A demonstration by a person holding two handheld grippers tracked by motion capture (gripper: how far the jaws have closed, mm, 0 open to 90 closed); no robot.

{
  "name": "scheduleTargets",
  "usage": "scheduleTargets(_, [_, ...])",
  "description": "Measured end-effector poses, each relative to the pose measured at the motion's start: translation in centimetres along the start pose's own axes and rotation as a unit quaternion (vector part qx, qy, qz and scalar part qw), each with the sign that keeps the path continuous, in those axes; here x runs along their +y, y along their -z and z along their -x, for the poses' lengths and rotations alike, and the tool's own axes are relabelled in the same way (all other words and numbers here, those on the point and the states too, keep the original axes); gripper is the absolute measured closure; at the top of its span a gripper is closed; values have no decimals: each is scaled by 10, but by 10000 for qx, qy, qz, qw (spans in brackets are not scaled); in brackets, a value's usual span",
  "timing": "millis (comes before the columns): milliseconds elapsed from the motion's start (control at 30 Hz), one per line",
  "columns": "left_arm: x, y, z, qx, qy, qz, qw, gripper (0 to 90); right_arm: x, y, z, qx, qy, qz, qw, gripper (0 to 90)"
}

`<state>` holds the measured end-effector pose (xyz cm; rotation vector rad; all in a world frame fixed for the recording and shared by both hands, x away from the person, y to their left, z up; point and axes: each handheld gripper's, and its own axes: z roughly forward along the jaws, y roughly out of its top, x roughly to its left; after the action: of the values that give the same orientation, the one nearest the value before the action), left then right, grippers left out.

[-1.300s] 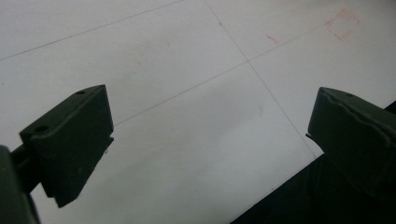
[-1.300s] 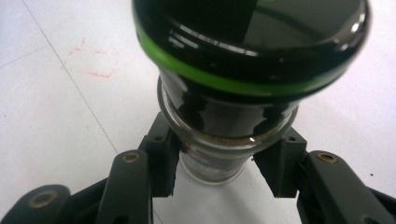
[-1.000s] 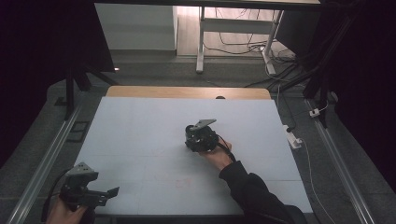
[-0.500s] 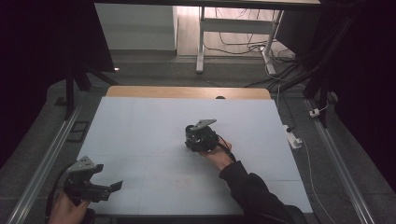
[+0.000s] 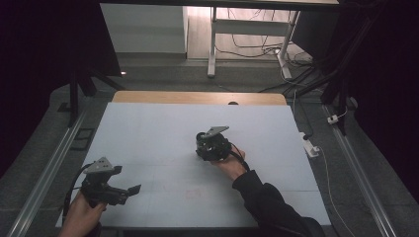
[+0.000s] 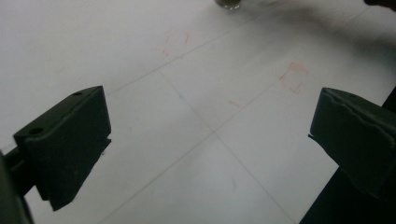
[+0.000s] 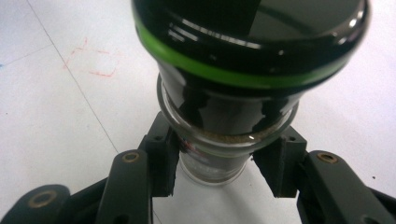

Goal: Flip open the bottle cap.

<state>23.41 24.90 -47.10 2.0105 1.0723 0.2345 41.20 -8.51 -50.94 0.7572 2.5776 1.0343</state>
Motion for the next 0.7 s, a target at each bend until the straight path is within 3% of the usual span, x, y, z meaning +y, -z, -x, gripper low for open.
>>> scheduleTargets(133, [10, -8, 1, 63, -225, -61, 9997, 0, 0, 0, 0, 4, -1, 1, 10000, 528])
scheduleTargets(700, [52, -41, -2, -4, -624, -23, 9980, 2, 0, 0, 0, 14, 9, 0, 10000, 528])
